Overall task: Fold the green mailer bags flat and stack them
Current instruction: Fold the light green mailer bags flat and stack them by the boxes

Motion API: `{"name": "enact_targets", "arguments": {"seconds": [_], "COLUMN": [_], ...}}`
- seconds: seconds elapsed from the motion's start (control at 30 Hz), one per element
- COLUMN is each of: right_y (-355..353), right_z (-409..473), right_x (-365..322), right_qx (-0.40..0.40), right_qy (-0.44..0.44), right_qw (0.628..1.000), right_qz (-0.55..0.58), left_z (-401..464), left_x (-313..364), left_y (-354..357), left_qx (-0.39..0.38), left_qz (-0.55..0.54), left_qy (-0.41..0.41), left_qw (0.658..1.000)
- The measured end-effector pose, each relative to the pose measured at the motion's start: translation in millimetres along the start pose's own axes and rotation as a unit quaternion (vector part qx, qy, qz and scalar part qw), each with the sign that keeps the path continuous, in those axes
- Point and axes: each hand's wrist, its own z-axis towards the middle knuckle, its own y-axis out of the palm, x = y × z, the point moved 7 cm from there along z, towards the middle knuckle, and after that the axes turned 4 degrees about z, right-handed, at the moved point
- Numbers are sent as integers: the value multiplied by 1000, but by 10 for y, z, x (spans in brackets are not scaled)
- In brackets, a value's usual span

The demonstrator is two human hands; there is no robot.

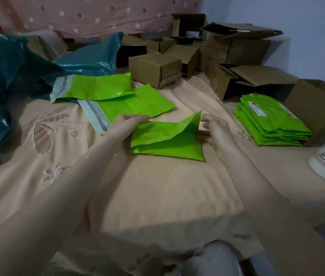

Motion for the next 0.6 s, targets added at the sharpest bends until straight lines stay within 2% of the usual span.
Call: {"name": "enact_targets", "arguments": {"seconds": [0.07,0.2,0.33,0.47,0.6], "right_y": [-36,-26,37,123,138], "right_z": [-10,-142,-237,-272,-326], "right_x": [11,52,-48,-165,-165], "right_qx": [1,-55,-82,-92,-104], "right_qy": [18,90,65,40,40], "right_qw": [998,989,990,991,993], "right_qz": [-57,-108,-91,-89,-23], "left_z": [-45,-81,-78,-73,-75], "left_x": [44,116,134,160,133], "left_y": [25,71,90,116,2], "left_qx": [-4,-7,-5,2,65], "left_qz": [48,85,77,115,179], "left_qy": [28,72,89,107,102], "left_qw": [998,994,993,988,976]}}
